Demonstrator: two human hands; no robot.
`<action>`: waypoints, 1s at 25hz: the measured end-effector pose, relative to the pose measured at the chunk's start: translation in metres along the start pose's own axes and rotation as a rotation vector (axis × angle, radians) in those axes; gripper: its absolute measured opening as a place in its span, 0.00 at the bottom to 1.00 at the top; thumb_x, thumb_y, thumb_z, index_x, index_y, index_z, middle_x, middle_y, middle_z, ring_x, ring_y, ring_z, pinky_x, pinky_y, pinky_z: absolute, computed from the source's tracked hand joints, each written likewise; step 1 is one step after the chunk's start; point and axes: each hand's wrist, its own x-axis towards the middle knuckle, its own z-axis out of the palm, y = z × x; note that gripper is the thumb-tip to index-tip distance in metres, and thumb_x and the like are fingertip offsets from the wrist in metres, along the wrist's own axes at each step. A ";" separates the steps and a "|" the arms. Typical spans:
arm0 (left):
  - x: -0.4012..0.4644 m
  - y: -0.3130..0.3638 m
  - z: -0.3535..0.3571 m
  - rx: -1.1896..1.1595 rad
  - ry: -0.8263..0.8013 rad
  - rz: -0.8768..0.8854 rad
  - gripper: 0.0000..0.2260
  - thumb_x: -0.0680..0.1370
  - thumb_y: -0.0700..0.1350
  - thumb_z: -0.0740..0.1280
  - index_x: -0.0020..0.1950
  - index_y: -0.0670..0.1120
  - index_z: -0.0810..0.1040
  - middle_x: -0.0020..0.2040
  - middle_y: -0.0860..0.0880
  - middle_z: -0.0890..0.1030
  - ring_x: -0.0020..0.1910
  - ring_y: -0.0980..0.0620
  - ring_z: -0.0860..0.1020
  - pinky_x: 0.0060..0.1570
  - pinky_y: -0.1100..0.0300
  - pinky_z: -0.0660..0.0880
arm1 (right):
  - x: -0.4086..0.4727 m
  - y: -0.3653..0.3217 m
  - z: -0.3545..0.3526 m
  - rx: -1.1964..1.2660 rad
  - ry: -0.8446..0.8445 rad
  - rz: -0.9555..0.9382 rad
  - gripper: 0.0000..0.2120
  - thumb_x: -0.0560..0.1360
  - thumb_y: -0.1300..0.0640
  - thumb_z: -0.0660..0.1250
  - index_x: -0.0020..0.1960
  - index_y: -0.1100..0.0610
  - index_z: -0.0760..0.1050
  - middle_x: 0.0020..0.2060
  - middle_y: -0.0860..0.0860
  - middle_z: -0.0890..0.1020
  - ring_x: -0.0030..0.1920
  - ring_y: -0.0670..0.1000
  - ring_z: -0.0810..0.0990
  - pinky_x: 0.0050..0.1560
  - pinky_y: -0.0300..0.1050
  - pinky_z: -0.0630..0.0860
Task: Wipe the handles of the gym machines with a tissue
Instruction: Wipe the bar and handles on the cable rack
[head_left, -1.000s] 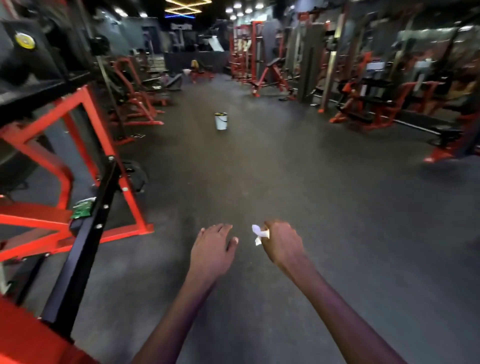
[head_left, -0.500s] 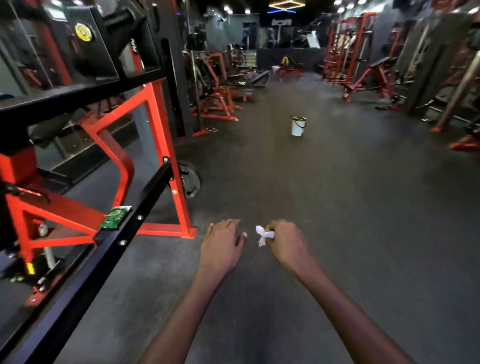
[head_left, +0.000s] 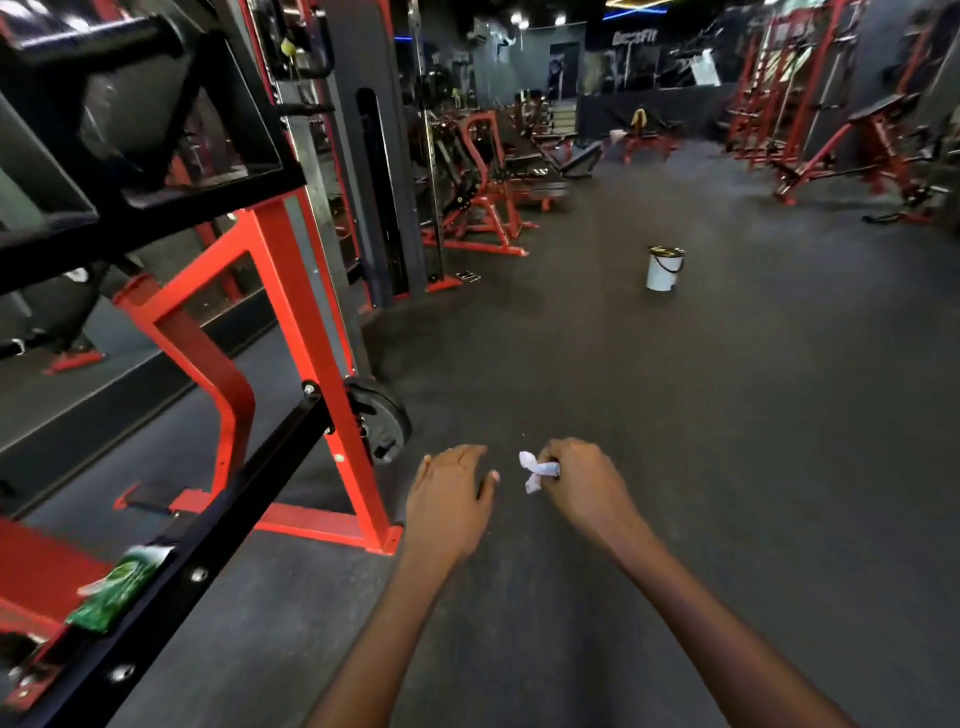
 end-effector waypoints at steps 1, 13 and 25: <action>0.031 0.004 0.008 0.002 0.002 -0.024 0.19 0.79 0.51 0.63 0.69 0.46 0.74 0.66 0.49 0.77 0.66 0.50 0.73 0.70 0.52 0.63 | 0.036 0.009 -0.004 0.001 -0.014 -0.026 0.07 0.73 0.58 0.64 0.47 0.53 0.79 0.50 0.52 0.79 0.52 0.55 0.78 0.46 0.44 0.72; 0.391 -0.031 0.053 0.076 0.158 -0.258 0.18 0.80 0.51 0.62 0.68 0.48 0.74 0.65 0.49 0.77 0.64 0.45 0.73 0.65 0.54 0.66 | 0.452 0.030 -0.003 -0.005 -0.045 -0.331 0.08 0.74 0.60 0.62 0.52 0.56 0.78 0.50 0.53 0.78 0.50 0.56 0.77 0.42 0.43 0.68; 0.706 -0.157 0.054 0.073 0.283 -0.444 0.18 0.80 0.51 0.62 0.68 0.48 0.73 0.66 0.48 0.76 0.65 0.44 0.73 0.63 0.50 0.70 | 0.810 -0.035 0.052 0.011 -0.079 -0.537 0.08 0.74 0.61 0.63 0.52 0.58 0.78 0.48 0.53 0.78 0.46 0.54 0.77 0.40 0.45 0.71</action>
